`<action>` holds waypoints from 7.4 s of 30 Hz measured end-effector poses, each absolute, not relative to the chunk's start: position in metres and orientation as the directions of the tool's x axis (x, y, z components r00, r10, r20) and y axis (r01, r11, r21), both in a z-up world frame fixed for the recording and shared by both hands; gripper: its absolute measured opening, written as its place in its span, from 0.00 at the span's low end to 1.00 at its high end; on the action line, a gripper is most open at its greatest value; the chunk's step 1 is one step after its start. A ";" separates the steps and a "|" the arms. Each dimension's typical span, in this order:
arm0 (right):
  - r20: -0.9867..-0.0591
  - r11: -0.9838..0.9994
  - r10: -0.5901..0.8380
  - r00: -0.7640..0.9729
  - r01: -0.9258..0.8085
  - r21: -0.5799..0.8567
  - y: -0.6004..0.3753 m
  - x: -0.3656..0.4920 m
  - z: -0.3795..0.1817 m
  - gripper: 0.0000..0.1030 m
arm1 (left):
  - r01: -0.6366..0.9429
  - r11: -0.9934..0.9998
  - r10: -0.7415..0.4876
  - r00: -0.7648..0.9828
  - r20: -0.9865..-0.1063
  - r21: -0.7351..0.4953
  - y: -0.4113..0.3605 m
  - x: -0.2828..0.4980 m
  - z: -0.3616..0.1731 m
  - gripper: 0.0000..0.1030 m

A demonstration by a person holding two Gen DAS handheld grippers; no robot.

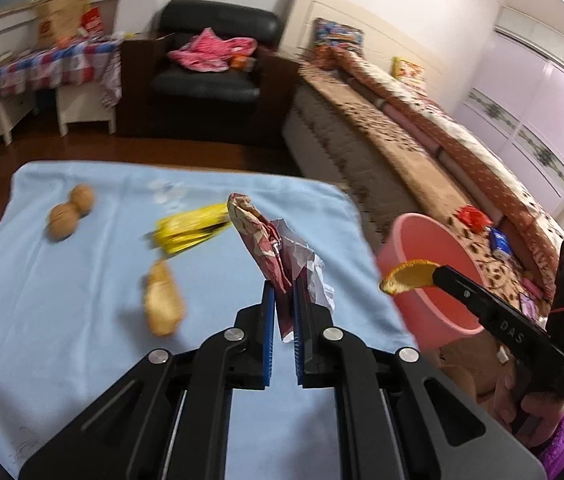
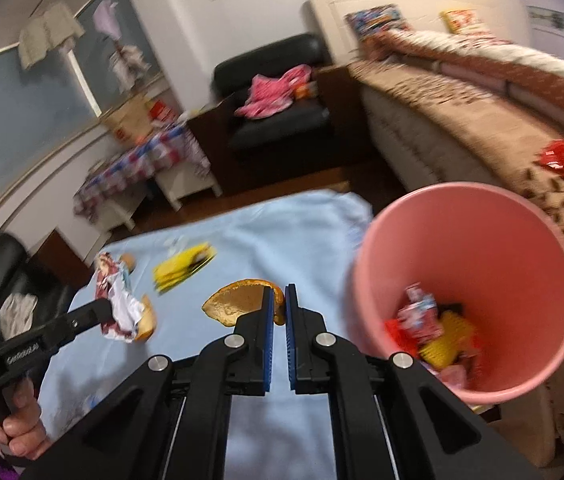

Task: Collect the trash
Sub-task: 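Carry the red-white wrapper with the left tool while the right tool carries the crust to the bucket, then open the left tool over the bucket while the right tool opens too, then move both open tools back over the table, then grasp the long bread crust with the left tool, then grasp the yellow wrapper with the right tool while the left tool holds the crust, then carry the crust with the left tool while the right tool carries the yellow wrapper to the bucket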

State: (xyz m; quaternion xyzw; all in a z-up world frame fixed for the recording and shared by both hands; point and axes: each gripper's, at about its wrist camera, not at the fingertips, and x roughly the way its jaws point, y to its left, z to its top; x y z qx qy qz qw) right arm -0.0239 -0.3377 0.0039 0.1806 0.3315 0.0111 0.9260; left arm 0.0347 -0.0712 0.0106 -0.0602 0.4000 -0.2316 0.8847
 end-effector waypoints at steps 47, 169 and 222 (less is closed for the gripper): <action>-0.671 0.852 -0.141 0.728 0.435 0.292 -0.469 -0.048 -0.035 0.06 | 0.643 0.738 -0.551 0.397 -0.734 -0.206 -0.276 0.041 -0.009 0.07; -0.697 0.911 0.398 0.596 -0.346 0.225 -0.183 0.098 -0.031 0.58 | 0.077 0.956 -0.276 0.559 -0.782 -0.282 0.030 0.070 -0.055 0.04; -0.684 0.891 0.454 0.570 -0.303 0.339 -0.228 0.043 -0.021 0.04 | 0.188 0.937 -0.350 0.527 -0.775 -0.296 -0.005 0.061 -0.038 0.04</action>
